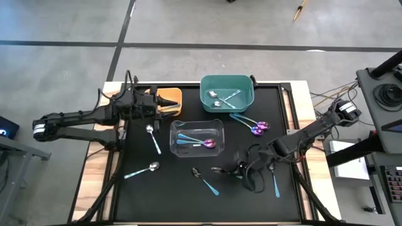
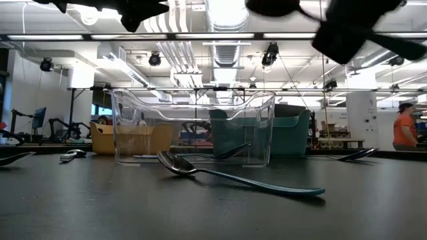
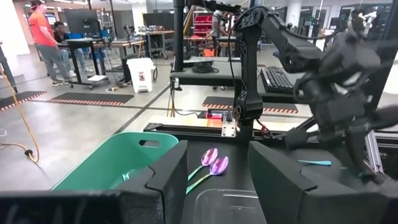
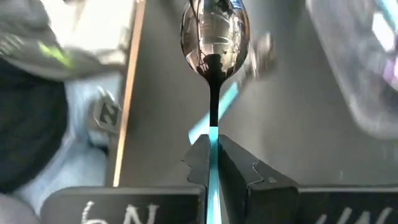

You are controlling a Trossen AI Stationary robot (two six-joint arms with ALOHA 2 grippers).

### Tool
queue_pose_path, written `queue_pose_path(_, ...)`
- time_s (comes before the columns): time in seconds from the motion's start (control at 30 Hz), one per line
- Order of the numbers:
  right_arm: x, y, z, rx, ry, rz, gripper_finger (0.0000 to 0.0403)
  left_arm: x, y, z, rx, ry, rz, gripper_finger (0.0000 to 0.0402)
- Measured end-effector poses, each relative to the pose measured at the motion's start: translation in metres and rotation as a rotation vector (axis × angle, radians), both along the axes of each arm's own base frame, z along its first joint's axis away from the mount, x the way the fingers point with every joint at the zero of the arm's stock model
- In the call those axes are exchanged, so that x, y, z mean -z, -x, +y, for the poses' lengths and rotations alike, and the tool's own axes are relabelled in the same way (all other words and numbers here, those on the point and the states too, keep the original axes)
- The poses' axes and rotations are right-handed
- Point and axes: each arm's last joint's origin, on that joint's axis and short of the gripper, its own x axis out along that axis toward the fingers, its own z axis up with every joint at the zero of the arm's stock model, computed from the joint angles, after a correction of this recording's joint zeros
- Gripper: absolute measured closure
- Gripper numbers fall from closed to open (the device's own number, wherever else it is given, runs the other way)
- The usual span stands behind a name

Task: Sort silverware by color (type)
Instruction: Put the blue spoon into the yellow bin

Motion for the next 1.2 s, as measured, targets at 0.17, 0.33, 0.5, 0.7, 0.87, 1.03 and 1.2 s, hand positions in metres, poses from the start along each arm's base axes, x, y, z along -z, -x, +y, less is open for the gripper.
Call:
queue_pose_path(0.17,-0.007,-0.009,-0.008,-0.044,0.05,-0.107,0.0391,0.003,-0.004,0.001,0.0,0.004,0.017,0.0251)
queue_pose_path(0.33,-0.01,-0.019,-0.021,-0.089,0.094,-0.188,0.0391,0.005,-0.006,0.001,-0.001,0.005,0.022,0.0251)
queue_pose_path(0.5,-0.019,-0.028,-0.037,-0.146,0.17,-0.328,0.0391,0.005,-0.006,0.001,0.0,0.005,0.022,0.0251)
queue_pose_path(0.7,-0.033,-0.038,-0.058,-0.195,0.325,-0.531,0.0391,0.005,-0.007,0.001,0.031,0.006,0.025,0.0251)
queue_pose_path(0.87,-0.046,-0.046,-0.073,-0.283,0.407,-0.76,0.0391,0.003,-0.007,-0.001,0.095,-0.011,0.0,0.0251)
queue_pose_path(1.03,-0.048,-0.055,-0.087,-0.364,0.416,-0.907,0.0391,0.001,-0.01,-0.006,0.214,-0.038,-0.03,0.0251)
queue_pose_path(1.2,-0.036,-0.068,-0.098,-0.325,0.417,-0.903,0.0391,0.006,-0.025,-0.01,0.335,-0.068,-0.051,0.0251)
